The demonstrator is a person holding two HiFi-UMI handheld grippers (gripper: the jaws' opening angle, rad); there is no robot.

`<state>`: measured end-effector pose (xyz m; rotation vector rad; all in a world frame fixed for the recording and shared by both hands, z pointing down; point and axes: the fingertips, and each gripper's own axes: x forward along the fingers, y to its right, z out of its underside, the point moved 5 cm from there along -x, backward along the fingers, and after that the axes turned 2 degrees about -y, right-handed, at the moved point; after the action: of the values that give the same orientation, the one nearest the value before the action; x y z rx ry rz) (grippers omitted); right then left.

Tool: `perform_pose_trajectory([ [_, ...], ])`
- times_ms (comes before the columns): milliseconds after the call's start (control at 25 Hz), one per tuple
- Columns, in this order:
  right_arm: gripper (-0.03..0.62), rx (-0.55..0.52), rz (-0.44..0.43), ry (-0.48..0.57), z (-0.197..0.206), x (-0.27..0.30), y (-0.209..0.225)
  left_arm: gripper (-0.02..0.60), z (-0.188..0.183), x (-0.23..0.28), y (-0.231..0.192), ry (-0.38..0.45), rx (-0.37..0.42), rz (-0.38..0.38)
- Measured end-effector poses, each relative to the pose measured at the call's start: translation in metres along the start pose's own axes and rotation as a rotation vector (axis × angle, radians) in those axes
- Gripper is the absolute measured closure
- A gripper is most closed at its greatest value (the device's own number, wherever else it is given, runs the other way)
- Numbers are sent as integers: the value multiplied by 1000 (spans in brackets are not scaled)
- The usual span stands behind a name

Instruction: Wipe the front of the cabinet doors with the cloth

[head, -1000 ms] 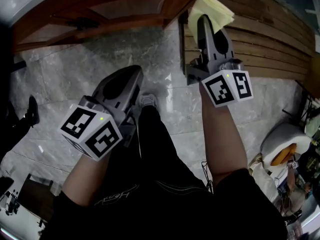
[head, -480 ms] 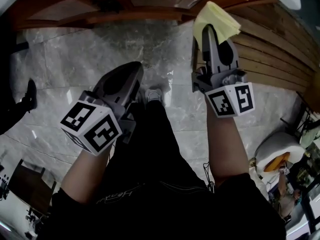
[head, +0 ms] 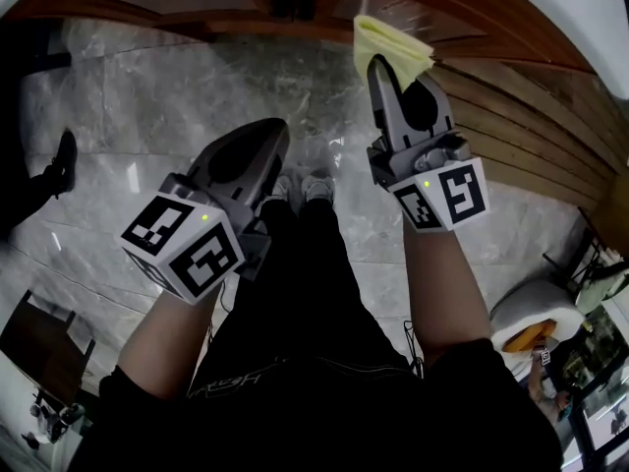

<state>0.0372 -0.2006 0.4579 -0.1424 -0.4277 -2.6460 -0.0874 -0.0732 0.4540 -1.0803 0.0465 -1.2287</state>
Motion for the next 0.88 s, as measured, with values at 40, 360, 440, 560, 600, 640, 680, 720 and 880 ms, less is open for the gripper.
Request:
perform_pose_trajectory([
  [40, 553, 3, -8, -1, 0, 6, -3, 575, -1, -3, -4, 3, -3, -3],
  [360, 553, -14, -39, -40, 16, 46, -16, 575, -12, -24, -35, 26, -31, -32],
  [440, 553, -14, -33, -37, 18, 55, -16, 575, -13, -27, -43, 25, -32, -35],
  [560, 553, -26, -12, -39, 22, 65, -15, 575, -12, -29, -53, 20, -38, -43],
  [600, 553, -34, -4, -44, 24, 67, -14, 575, -11, -29, -55, 15, -40, -43],
  [640, 553, -42, 4, -49, 26, 69, -13, 575, -10, -30, -56, 10, -41, -42],
  [680, 553, -48, 12, -52, 27, 70, -12, 575, -9, -30, -58, 5, -40, -39],
  [720, 553, -51, 20, -54, 28, 71, -10, 576, -9, -30, -59, 1, -38, -38],
  [880, 553, -53, 49, -52, 32, 75, -7, 576, -10, -26, -66, -9, -34, -39],
])
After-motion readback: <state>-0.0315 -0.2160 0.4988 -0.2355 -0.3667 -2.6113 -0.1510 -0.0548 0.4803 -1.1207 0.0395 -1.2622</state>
